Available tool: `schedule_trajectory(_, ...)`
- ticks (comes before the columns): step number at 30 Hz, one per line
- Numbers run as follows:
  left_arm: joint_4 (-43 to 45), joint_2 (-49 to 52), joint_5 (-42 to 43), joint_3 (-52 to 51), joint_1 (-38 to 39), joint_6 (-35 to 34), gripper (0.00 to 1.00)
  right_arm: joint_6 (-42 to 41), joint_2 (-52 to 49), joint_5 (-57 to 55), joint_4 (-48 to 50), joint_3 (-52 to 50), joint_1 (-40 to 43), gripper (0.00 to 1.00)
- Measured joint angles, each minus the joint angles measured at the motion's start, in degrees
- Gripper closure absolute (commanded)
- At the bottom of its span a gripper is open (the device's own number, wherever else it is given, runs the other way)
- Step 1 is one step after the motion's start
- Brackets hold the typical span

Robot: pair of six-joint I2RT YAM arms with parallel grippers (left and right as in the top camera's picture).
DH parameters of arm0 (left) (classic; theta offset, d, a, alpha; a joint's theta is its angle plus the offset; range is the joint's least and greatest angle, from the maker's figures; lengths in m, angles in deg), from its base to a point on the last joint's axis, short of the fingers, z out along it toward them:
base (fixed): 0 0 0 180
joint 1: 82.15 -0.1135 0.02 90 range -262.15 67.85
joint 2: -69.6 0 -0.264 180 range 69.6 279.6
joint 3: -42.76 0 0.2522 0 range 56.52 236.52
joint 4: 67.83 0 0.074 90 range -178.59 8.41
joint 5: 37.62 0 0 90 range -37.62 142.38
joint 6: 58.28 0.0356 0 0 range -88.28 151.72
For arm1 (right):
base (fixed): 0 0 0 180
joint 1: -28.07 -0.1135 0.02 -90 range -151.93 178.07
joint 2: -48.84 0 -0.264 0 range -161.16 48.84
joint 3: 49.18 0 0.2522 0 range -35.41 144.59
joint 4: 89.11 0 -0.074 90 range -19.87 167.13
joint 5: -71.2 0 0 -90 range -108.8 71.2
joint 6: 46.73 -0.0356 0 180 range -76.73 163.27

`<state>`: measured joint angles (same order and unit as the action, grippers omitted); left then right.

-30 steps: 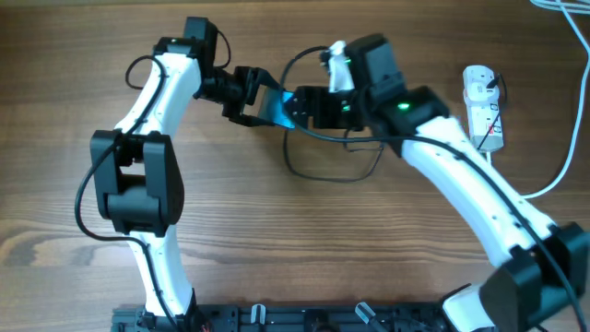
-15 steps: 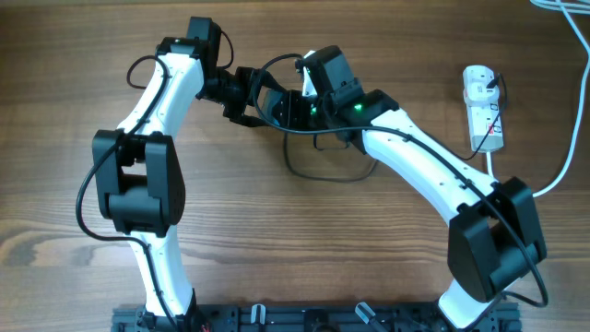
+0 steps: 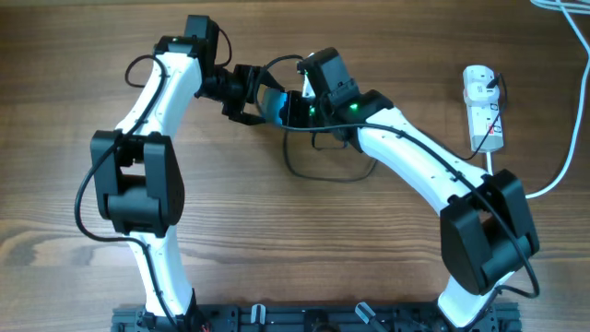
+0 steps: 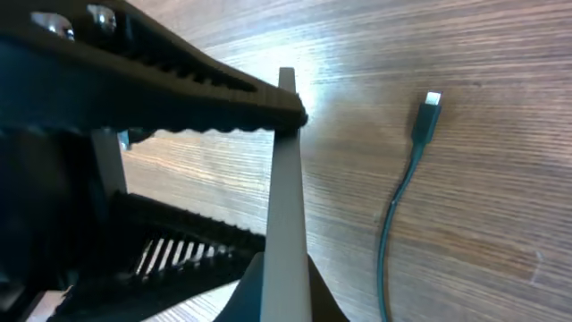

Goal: Plug charger to phone and switch on socket

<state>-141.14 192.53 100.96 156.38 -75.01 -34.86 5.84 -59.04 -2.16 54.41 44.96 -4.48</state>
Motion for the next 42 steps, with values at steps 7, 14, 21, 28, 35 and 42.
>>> schedule_trajectory(7,-0.1,-0.4,0.8,0.0,0.1,0.0,0.23,-0.8,-0.6,0.0,1.4,0.0,0.0,0.96)
schedule_trajectory(14,0.2,-0.4,1.0,0.1,0.4,0.7,0.20,-3.3,-0.6,1.8,0.4,0.0,3.0,0.96)
schedule_trajectory(21,3.0,-0.4,1.2,0.1,0.5,11.2,0.20,-4.0,-0.2,8.0,-4.0,0.0,13.1,0.96)
schedule_trajectory(28,12.4,-0.4,5.7,0.1,0.7,22.2,0.23,-4.0,8.8,13.9,-5.1,0.0,18.9,0.96)
schedule_trajectory(35,23.9,-0.4,16.4,0.1,2.1,24.0,0.23,-12.4,12.9,13.3,0.4,0.0,18.6,0.96)
schedule_trajectory(42,36.9,-0.5,23.4,0.2,2.1,15.8,0.25,-24.3,12.9,13.3,3.7,0.0,18.8,0.96)
